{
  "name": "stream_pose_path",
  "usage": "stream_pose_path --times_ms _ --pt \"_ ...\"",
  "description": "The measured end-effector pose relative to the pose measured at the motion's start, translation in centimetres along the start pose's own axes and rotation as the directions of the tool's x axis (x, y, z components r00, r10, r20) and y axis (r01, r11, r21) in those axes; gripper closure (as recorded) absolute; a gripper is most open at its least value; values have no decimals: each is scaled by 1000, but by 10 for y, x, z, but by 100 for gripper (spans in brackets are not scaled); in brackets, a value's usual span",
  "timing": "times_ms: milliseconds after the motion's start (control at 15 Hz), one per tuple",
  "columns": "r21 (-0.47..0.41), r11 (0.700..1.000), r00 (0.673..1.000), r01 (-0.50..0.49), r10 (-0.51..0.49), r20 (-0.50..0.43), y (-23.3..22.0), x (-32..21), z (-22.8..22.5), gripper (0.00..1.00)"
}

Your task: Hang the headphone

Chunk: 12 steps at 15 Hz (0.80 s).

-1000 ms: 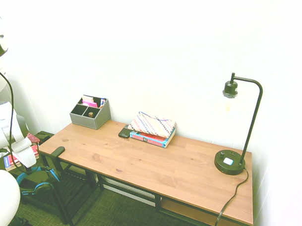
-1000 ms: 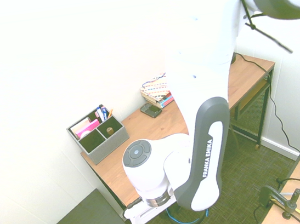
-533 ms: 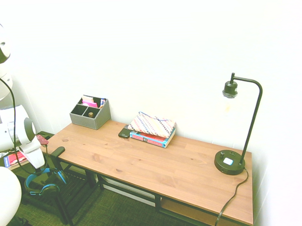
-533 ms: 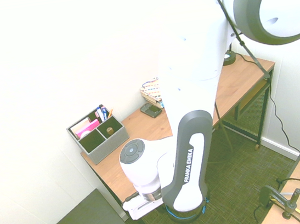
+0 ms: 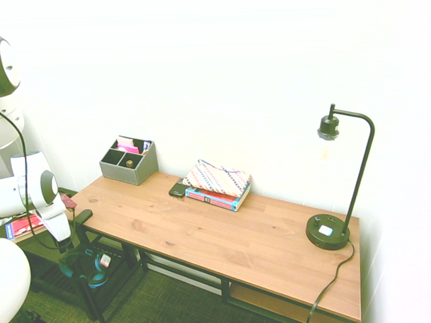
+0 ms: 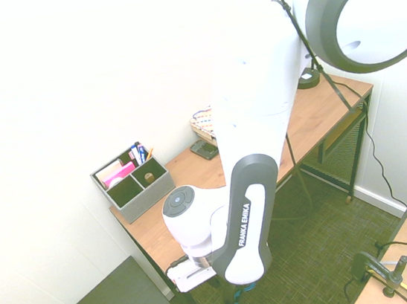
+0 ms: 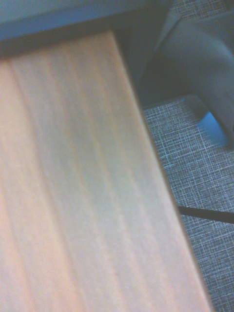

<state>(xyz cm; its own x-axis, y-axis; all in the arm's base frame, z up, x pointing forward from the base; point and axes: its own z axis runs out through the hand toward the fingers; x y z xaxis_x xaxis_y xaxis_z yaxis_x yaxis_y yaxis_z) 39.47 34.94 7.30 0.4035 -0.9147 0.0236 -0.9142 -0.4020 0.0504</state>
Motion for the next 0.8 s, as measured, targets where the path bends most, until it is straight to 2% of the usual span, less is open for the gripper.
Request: stream_pose_path --times_ms 200,467,800 --pt "3 995 995 97 -97 39 3 1 -40 0" --pt "30 959 959 283 -283 -17 12 39 -135 0" --pt "101 938 943 332 -326 -68 19 169 -270 0"
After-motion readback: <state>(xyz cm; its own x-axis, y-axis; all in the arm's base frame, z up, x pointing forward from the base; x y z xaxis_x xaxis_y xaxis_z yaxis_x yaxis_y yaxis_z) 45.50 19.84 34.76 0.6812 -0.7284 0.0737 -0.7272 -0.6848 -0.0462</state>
